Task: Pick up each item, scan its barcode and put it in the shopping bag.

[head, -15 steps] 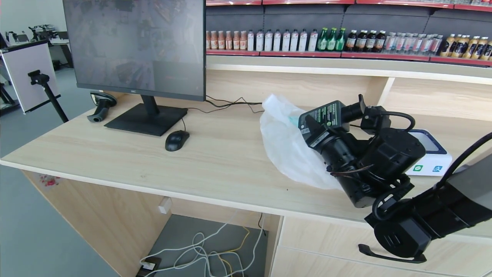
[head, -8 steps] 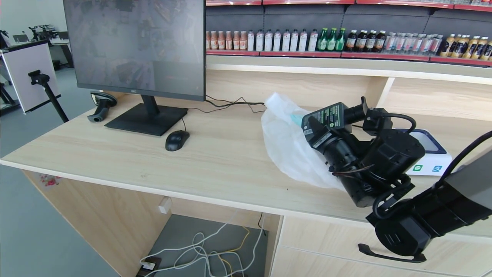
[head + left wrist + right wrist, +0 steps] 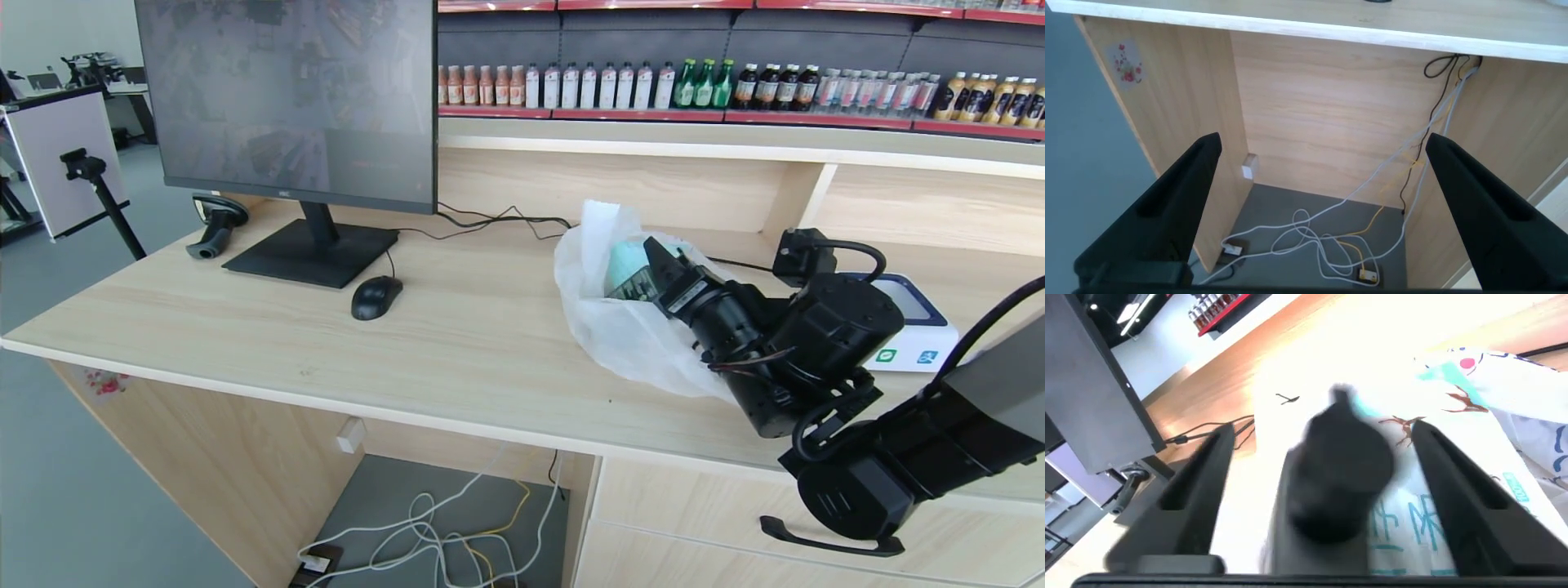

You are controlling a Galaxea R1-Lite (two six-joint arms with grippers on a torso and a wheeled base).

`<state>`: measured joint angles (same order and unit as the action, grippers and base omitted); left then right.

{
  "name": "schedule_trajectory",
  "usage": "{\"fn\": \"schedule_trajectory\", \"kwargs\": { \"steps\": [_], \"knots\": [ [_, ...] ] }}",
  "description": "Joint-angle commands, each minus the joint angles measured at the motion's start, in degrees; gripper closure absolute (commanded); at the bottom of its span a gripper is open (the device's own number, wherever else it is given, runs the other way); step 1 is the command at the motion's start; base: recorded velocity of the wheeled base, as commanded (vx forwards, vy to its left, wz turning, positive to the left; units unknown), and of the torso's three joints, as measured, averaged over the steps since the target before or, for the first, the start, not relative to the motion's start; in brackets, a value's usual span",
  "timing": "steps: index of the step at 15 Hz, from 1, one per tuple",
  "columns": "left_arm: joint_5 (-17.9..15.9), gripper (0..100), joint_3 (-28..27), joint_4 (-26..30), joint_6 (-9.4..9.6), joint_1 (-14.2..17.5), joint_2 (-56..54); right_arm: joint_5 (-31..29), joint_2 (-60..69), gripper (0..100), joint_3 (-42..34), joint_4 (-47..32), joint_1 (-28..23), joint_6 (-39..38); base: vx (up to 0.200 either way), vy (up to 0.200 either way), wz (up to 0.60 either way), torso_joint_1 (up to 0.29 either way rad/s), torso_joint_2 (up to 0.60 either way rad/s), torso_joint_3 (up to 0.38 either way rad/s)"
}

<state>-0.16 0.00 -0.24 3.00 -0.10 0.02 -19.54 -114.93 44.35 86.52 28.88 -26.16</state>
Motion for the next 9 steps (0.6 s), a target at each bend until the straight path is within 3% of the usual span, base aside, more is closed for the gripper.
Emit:
{"fn": "schedule_trajectory", "kwargs": {
  "steps": [1, 9],
  "knots": [
    [-0.02, 0, 0.0, -0.02, -0.01, 0.01, -0.02, 0.03, -0.12, 0, -0.05, 0.06, 0.04, -0.03, 0.0, 0.0, 0.0, 0.0, 0.0, 0.0],
    [-0.02, 0, 0.0, 0.24, -0.19, 0.01, -0.02, -0.32, 0.15, 0, -0.93, 1.11, 0.12, 1.29, 0.0, 0.0, 0.0, 0.0, 0.0, 0.0]
  ]
}}
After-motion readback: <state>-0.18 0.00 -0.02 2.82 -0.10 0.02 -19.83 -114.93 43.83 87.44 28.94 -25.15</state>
